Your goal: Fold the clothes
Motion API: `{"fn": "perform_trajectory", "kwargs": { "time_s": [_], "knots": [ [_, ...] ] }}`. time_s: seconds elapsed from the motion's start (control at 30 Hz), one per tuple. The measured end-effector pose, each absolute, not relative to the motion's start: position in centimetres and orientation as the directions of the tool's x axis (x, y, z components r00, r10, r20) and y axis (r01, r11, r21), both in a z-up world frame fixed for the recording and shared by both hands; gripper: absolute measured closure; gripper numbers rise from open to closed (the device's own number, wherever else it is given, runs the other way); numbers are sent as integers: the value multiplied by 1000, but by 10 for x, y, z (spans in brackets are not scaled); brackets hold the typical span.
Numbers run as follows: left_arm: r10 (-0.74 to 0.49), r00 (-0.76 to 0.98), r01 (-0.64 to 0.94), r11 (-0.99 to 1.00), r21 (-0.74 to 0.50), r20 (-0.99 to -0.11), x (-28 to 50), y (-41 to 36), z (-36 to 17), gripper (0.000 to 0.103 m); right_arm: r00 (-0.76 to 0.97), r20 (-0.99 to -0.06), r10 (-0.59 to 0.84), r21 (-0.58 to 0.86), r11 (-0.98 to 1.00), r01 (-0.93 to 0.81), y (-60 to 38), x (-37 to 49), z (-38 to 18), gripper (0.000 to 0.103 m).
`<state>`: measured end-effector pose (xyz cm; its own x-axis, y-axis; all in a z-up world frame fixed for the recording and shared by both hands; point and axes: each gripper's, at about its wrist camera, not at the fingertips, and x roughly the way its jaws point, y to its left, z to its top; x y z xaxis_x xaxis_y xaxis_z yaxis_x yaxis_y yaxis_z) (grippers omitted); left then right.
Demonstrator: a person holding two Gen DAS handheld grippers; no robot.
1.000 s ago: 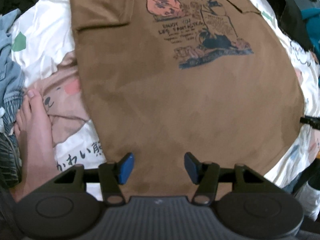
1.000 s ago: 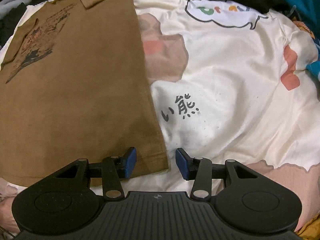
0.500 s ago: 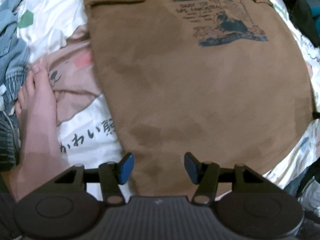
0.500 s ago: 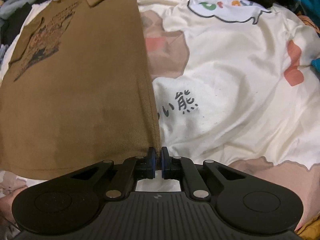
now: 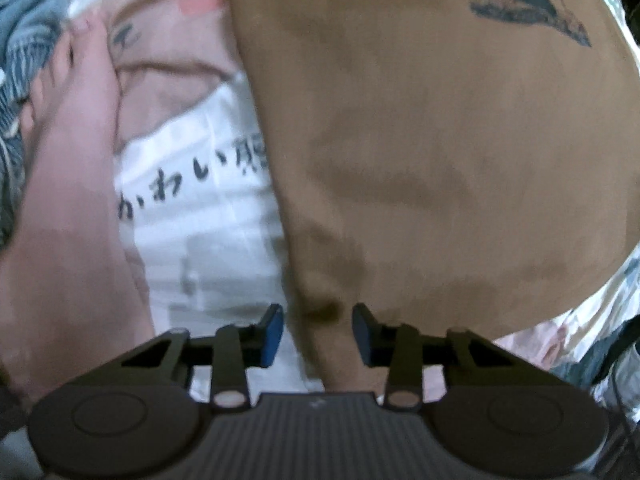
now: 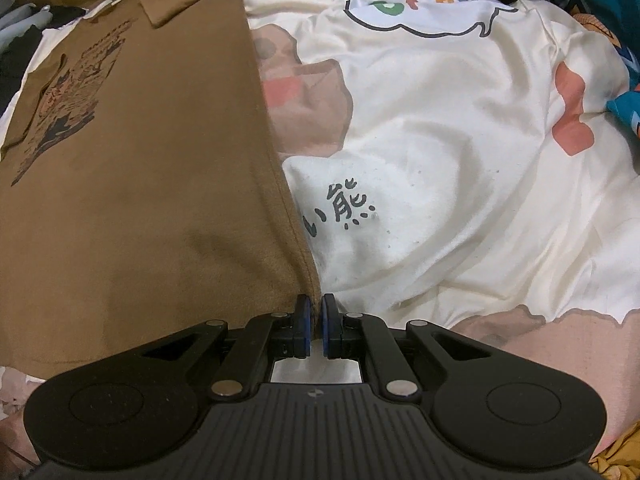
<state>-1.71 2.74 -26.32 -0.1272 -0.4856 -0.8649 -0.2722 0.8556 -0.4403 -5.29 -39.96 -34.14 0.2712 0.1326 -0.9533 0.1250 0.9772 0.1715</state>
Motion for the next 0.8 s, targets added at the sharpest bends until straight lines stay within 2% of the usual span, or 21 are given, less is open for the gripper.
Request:
{"fn": "perform_trajectory", "kwargs": {
  "time_s": [0.3,0.37,0.43,0.5,0.63,0.77,0.8],
  "knots": [
    [-513,-223,-236,854,-464,-829,-32,6,-280,66,283,-948,144,194,968,157,-403,-54,-342,99],
    [-510,-221,-230,855,-464,-831,-32,2,-280,64,295,-943,156,213,962,170,-405,-56,-343,98],
    [-518,-218,-218,852,-476,-827,-33,0,-278,57,308,-936,170,234,954,186,-409,-58,-345,97],
    [-529,-221,-221,845,-487,-819,-36,0,-277,57,321,-930,182,254,947,199,-412,-60,-346,97],
    [-554,-238,-253,828,-500,-798,-41,1,-279,73,335,-923,188,266,942,205,-411,-61,-350,97],
    [-559,-235,-260,824,-503,-795,-40,1,-279,81,348,-917,194,279,937,212,-411,-62,-355,97],
    [-566,-230,-262,820,-509,-792,-40,1,-278,93,352,-915,196,283,935,215,-411,-62,-356,98]
  ]
}}
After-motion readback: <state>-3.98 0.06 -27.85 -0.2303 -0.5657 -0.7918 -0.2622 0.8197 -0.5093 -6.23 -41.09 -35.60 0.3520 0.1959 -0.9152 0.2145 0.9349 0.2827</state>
